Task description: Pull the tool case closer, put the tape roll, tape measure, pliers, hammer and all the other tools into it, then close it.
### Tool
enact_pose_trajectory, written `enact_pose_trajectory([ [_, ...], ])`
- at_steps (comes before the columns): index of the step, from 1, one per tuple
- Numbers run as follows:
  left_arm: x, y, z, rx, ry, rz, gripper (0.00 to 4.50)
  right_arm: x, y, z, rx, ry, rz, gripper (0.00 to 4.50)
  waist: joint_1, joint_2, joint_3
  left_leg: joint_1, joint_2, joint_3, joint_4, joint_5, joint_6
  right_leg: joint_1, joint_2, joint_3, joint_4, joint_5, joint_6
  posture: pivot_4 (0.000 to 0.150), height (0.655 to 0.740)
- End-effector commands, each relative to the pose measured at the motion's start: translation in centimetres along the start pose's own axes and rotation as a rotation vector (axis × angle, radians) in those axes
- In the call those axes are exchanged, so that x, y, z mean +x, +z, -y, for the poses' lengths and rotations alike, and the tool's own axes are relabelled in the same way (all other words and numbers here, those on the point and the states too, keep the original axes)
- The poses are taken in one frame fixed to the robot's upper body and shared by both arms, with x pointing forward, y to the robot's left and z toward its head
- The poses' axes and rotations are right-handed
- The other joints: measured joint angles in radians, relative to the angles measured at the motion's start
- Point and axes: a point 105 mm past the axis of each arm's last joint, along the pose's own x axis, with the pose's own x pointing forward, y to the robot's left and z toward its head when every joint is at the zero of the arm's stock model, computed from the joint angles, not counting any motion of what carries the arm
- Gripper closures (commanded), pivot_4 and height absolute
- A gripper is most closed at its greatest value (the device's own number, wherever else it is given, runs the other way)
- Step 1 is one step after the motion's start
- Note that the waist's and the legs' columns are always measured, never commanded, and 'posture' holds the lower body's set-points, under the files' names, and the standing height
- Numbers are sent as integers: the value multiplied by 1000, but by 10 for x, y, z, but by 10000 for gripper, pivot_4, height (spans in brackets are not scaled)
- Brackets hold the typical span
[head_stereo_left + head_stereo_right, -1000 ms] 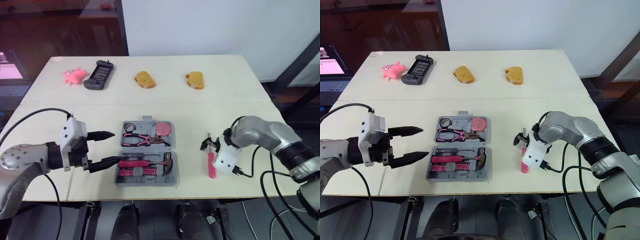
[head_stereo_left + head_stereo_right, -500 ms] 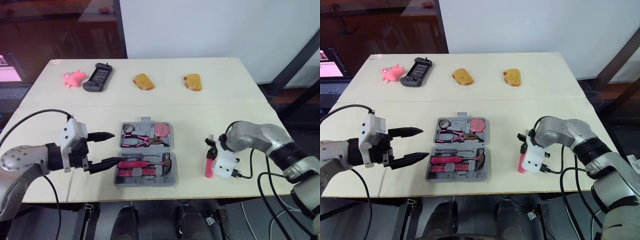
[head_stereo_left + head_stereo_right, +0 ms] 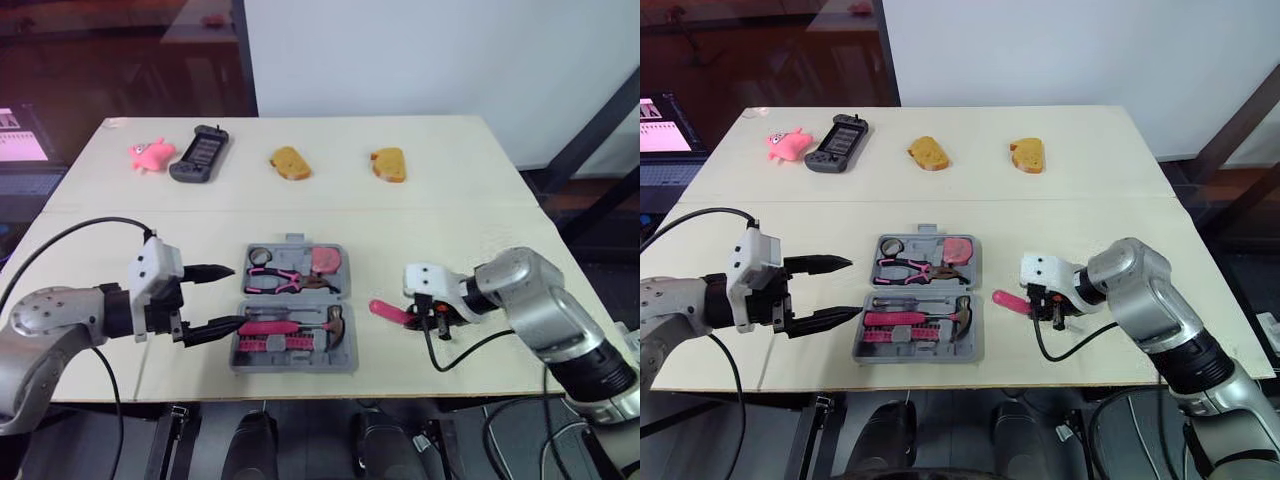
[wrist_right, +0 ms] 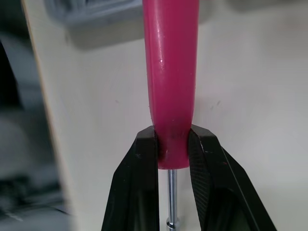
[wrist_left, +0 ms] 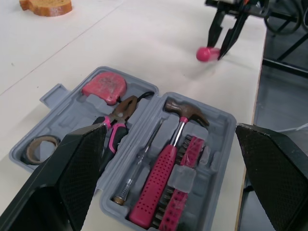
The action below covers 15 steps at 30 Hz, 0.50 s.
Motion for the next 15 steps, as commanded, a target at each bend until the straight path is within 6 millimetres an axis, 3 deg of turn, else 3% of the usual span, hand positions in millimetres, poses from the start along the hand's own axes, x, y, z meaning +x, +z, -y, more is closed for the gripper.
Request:
enact_pose_trajectory([
  [1,0,8,-3,38,6,30,0,-2,4,18,131,-133,-14,41264,0,0,0,0,0,0,0,0,0,0,0,0,0,0,0,1500,7207],
  [5,0,13,-4,33,1,48,0,5,-10,41,391,-205,12,41264,3,-1,0,-1,0,0,-1,0,0,-1,0,0,-1,0,0,1500,7207],
  [8,0,10,-2,38,-13,25,0,14,-13,51,494,-240,40,41264,3,-1,0,-3,0,0,-1,0,0,-1,0,0,-1,0,0,1500,7207],
  [15,-4,13,7,3,-37,42,0,28,-9,59,467,-312,48,41264,-2,-1,0,-3,0,0,-1,0,0,-1,0,0,-1,0,1,1500,7207],
])
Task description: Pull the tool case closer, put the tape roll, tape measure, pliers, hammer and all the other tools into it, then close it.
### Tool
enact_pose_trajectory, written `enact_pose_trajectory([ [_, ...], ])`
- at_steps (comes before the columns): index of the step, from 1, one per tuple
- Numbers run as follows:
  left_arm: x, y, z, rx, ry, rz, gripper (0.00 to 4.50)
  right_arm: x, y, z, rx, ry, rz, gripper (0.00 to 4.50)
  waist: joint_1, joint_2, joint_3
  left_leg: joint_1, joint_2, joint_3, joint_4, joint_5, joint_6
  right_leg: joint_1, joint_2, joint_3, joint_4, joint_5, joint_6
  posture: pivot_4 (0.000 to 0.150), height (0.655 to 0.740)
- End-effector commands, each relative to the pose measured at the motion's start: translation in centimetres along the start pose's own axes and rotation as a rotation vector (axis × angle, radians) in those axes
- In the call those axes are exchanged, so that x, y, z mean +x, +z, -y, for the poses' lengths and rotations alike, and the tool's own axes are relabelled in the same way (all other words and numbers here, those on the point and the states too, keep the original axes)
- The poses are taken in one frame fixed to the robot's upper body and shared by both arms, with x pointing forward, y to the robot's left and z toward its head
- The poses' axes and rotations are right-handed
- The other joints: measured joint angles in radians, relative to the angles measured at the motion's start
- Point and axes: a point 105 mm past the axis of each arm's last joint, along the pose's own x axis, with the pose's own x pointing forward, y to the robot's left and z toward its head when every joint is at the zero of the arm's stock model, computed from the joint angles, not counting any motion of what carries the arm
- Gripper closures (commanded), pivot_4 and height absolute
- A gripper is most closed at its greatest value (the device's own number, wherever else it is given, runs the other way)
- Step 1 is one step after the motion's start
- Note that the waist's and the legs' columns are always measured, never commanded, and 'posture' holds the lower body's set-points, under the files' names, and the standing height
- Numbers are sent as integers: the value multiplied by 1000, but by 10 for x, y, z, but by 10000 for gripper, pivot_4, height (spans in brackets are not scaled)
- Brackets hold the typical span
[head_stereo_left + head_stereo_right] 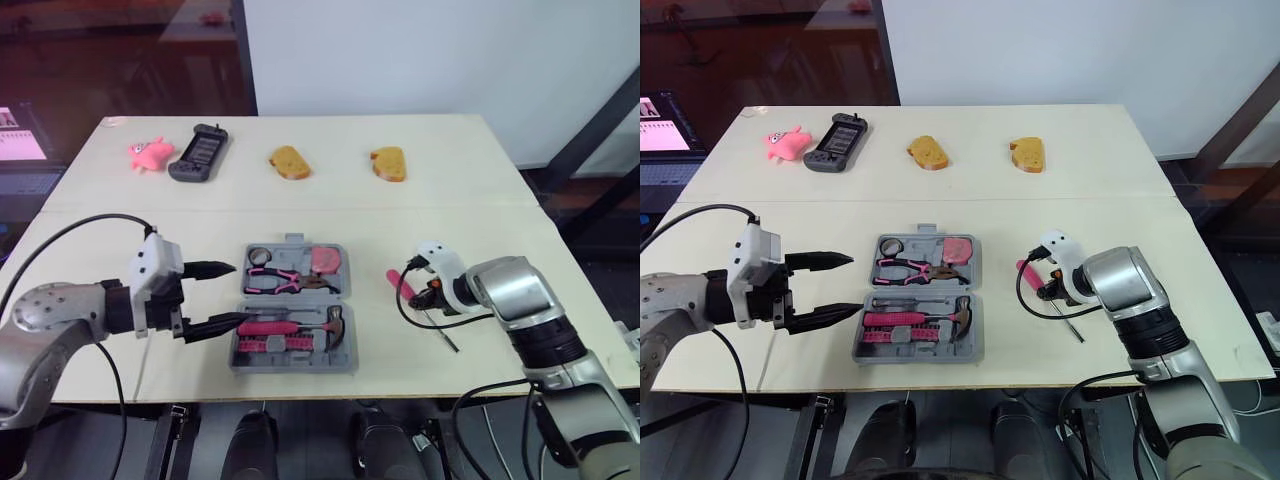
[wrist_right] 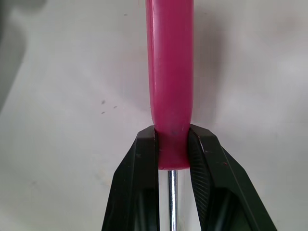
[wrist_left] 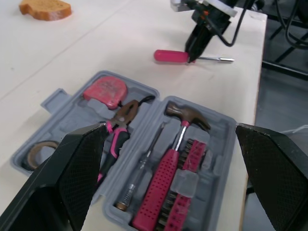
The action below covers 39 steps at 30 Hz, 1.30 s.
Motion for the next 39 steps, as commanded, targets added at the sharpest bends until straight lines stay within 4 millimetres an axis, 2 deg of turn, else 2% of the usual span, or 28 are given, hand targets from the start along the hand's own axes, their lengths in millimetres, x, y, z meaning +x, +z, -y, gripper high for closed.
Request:
enact_pose_trajectory([
  [1,-5,15,6,30,-11,30,0,-2,12,0,-31,-29,56,41264,0,0,0,0,0,0,0,0,0,0,0,0,0,0,0,1500,7207],
  [3,-6,15,6,36,-12,24,0,-3,14,-4,-39,-12,65,30968,0,0,0,0,0,0,0,0,0,0,0,0,0,0,0,1500,7207],
  [5,-7,15,7,39,-12,23,0,-6,18,-5,-52,-10,79,24805,0,0,0,0,0,0,0,0,0,0,0,0,0,0,0,1500,7207],
  [10,-8,14,7,46,-34,28,0,-26,29,3,-110,-49,117,302,3,1,1,0,0,0,0,0,0,0,0,0,0,0,0,1500,7207],
  [13,-7,9,-2,41,-3,2,0,-43,35,0,-152,-31,149,302,4,1,2,0,0,0,0,0,0,-1,0,0,0,0,0,1500,7207],
  [15,-4,5,-4,20,-19,-5,0,-54,30,2,-233,-54,153,302,4,1,2,0,0,0,0,0,0,-1,0,0,0,0,0,1500,7207],
  [19,-1,4,-9,50,-45,11,0,-56,27,-2,-343,-99,233,302,4,-1,2,0,0,0,-1,0,1,-1,0,0,-1,0,0,1500,7207],
  [21,0,3,-15,99,-29,18,0,-51,23,4,-396,-193,277,302,3,-1,2,0,0,0,-1,0,1,-1,0,0,-1,0,0,1500,7207],
  [23,2,1,-18,137,-13,17,0,-45,19,-4,-363,-130,345,302,2,-1,2,-1,0,0,-1,0,0,-1,0,0,-1,0,0,1500,7207],
  [25,3,2,-19,175,-27,53,0,-35,1,-6,-243,-47,289,302,1,-1,2,-1,0,0,0,0,1,-1,0,0,-1,0,0,1500,7207],
  [27,3,2,-22,200,-8,64,0,-28,-10,-5,-189,-35,254,302,3,-1,2,-1,0,0,0,0,1,-1,0,0,-1,0,0,1500,7207],
  [34,-2,7,-21,160,-29,91,0,-14,-13,1,-141,-69,259,302,1,-1,2,-1,0,0,0,0,1,0,0,0,-1,0,0,1500,7207],
  [39,-6,9,-19,152,-11,90,0,-4,-13,-5,-93,-44,260,302,2,-1,2,-1,0,0,0,0,1,-1,0,0,-1,0,0,1500,7207],
])
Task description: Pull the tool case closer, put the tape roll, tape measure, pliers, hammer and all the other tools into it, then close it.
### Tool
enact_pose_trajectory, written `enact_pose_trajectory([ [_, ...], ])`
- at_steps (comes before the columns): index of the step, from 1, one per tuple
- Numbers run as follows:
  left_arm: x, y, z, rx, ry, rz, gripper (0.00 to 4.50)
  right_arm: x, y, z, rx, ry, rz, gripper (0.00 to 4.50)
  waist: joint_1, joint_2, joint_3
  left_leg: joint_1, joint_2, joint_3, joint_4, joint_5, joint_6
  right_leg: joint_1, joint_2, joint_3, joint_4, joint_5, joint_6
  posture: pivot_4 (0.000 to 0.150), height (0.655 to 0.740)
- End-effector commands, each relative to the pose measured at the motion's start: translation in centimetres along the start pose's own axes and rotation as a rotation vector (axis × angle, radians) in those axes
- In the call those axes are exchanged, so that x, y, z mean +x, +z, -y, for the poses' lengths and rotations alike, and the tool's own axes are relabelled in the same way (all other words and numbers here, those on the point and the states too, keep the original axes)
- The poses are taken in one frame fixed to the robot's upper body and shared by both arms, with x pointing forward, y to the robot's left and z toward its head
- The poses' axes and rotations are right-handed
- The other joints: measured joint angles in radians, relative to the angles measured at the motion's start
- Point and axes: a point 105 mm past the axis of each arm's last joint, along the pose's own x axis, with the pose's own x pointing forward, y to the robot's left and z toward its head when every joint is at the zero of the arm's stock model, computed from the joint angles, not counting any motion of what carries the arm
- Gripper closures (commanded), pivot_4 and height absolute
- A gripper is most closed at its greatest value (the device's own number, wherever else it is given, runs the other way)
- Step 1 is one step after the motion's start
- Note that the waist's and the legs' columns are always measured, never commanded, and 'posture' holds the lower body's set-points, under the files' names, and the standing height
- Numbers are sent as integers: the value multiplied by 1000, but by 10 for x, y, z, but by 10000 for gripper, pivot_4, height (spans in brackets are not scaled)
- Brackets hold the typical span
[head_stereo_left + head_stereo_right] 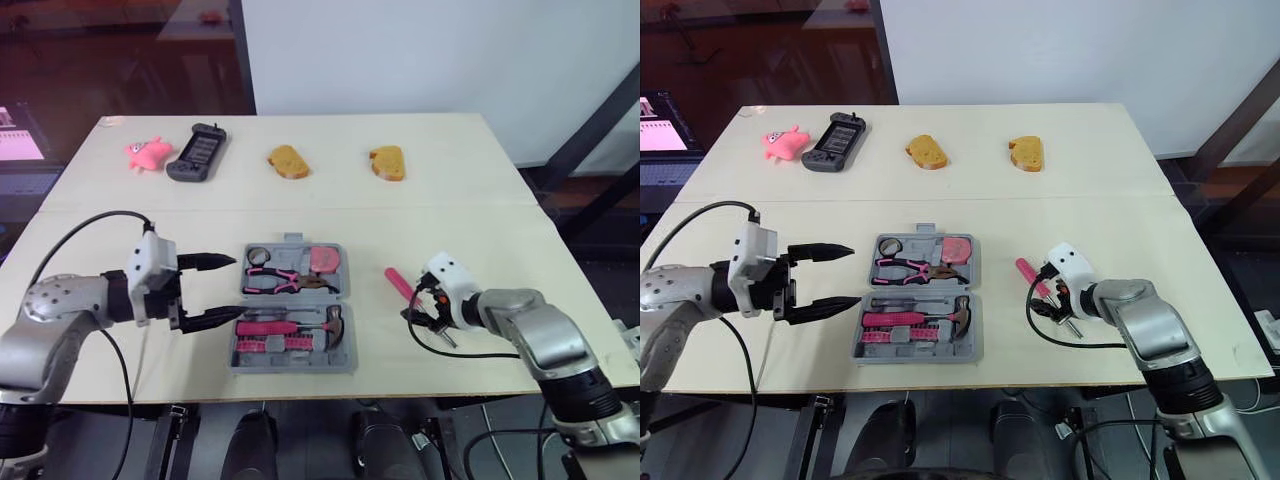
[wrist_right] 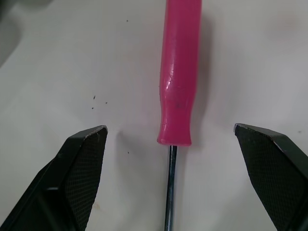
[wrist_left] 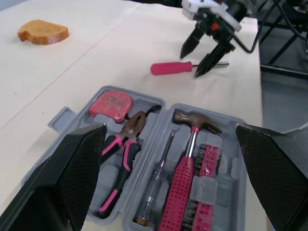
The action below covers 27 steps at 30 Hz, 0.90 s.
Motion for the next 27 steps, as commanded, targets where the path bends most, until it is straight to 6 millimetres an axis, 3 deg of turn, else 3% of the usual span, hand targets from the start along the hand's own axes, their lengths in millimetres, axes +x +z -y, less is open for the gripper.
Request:
enact_pose_trajectory([
  [1,-5,10,1,36,15,7,0,1,9,0,13,-2,37,302,0,0,0,0,0,0,0,0,0,0,0,0,0,0,0,1500,7207],
  [4,-6,8,3,29,19,-4,0,3,7,1,34,-7,35,8735,0,0,0,0,0,0,0,0,0,0,0,0,0,0,0,1500,7207],
  [10,-7,7,3,20,32,-8,0,5,5,1,50,-5,33,39945,1,0,0,0,0,0,0,0,0,0,0,0,0,0,0,1500,7207],
  [17,-10,4,2,31,48,-2,0,-9,28,0,-28,-2,83,41075,0,0,0,0,0,0,0,0,0,0,0,0,0,0,0,1500,7207],
  [21,-15,-1,0,60,74,3,0,-25,62,-4,-90,10,136,41075,-2,1,1,0,0,0,0,0,0,0,0,0,0,0,0,1500,7207],
  [24,-20,-3,3,52,63,6,0,-37,82,-16,-238,37,126,41075,-1,1,1,0,0,0,-1,0,0,-1,0,0,0,0,0,1500,7207],
  [26,-24,-9,4,52,69,-11,0,-44,86,-21,-442,37,25,41075,0,2,1,0,0,0,-1,0,0,-1,0,0,0,0,0,1500,7207],
  [27,-26,-11,4,46,76,-15,0,-47,99,-27,-467,68,38,41075,0,2,2,-1,0,0,-1,0,0,-2,0,0,0,0,0,1500,7207],
])
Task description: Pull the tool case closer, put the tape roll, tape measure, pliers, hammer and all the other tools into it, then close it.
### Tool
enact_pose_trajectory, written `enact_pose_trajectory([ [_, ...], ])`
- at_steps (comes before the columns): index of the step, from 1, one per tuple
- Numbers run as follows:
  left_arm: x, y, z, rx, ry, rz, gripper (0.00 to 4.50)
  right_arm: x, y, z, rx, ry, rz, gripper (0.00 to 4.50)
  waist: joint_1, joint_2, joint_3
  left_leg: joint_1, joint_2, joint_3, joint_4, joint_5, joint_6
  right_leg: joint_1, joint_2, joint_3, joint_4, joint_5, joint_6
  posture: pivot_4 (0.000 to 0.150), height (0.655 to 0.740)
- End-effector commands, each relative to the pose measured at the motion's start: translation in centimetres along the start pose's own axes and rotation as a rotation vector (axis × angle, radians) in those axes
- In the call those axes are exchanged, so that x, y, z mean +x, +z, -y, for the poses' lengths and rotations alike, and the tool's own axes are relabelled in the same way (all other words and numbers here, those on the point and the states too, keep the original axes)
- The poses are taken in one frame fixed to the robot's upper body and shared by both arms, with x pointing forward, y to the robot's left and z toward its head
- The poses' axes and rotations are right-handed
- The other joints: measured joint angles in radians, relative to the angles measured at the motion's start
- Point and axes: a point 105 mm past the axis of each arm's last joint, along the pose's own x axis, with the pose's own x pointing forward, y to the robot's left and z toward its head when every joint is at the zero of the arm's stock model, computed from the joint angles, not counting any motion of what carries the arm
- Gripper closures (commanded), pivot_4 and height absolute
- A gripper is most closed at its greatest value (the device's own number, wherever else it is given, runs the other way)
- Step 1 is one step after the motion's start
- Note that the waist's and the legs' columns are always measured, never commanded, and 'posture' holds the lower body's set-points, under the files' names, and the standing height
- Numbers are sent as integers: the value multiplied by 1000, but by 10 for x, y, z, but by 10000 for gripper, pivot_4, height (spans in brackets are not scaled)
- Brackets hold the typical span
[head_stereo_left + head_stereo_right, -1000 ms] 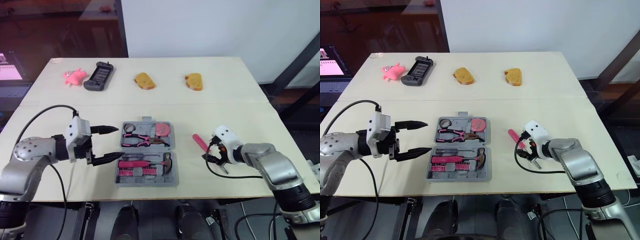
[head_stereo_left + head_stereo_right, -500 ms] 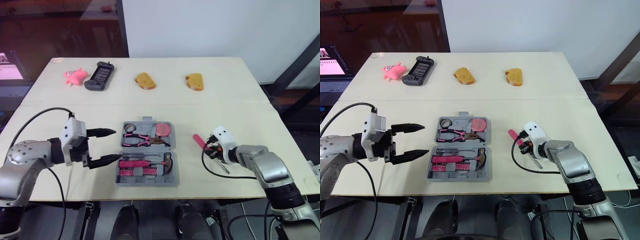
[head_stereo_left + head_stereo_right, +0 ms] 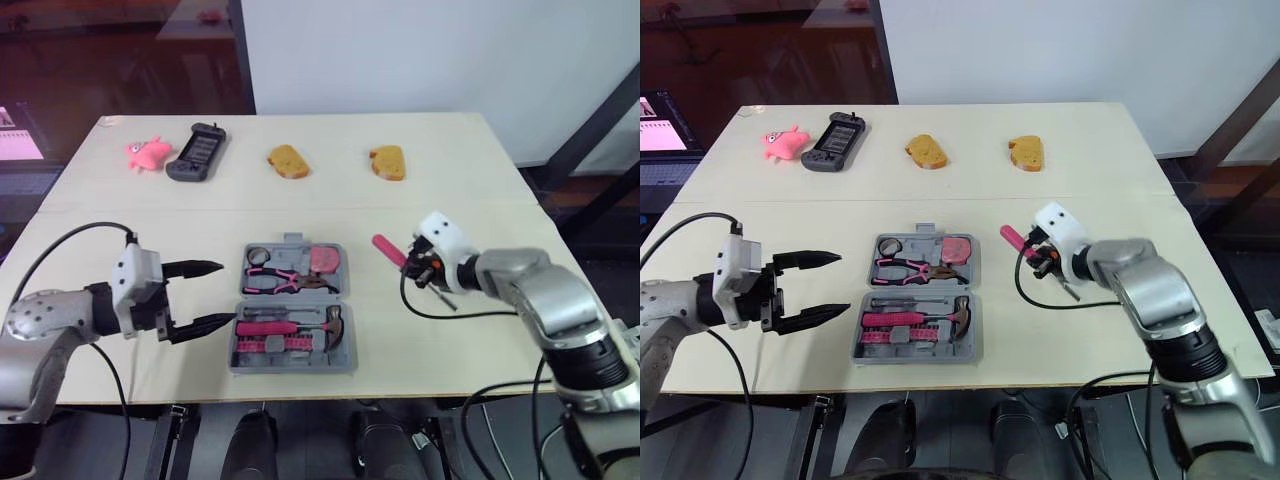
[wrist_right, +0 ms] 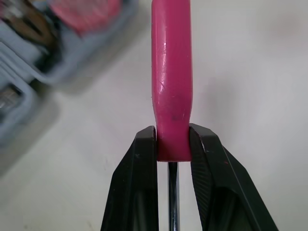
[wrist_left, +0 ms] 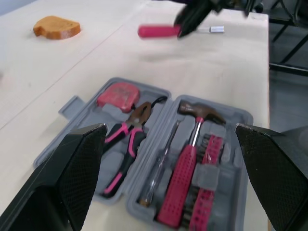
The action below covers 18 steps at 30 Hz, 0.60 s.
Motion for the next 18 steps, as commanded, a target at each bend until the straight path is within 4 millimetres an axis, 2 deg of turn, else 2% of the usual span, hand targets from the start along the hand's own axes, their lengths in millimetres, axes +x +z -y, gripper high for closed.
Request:
enact_pose_trajectory([
  [1,-10,2,-2,34,27,-3,0,-10,36,-13,-160,86,13,41075,-1,0,0,-1,0,0,0,0,0,-1,0,0,0,0,0,1500,7207],
  [3,-13,0,0,31,42,-3,0,-12,65,-21,-189,125,117,41075,-5,0,0,-2,0,0,1,0,0,-3,0,0,1,0,0,1500,7207],
  [6,-16,-3,5,21,59,-9,0,-10,81,-38,-208,190,169,41075,-3,0,0,-5,0,0,0,0,0,-6,0,0,1,0,0,1500,7207],
  [9,-22,-3,11,5,73,-11,0,-2,80,-62,-196,312,145,41075,3,-1,0,-15,0,0,2,0,0,-14,0,0,2,3,4,1500,7207],
  [12,-30,-3,16,1,94,-17,0,3,69,-82,-197,387,52,41075,3,-1,0,-15,0,0,2,0,0,-15,0,0,3,3,3,1500,7207],
  [16,-37,-7,22,-2,118,-48,0,6,54,-100,-349,409,-89,41075,-1,0,0,-15,0,0,3,0,0,-15,0,0,3,1,-1,1500,7207],
  [18,-42,-16,28,-12,104,-92,0,7,52,-109,-397,440,-150,41075,-5,-1,0,-14,0,0,3,0,0,-15,0,0,4,1,-1,1500,7207],
])
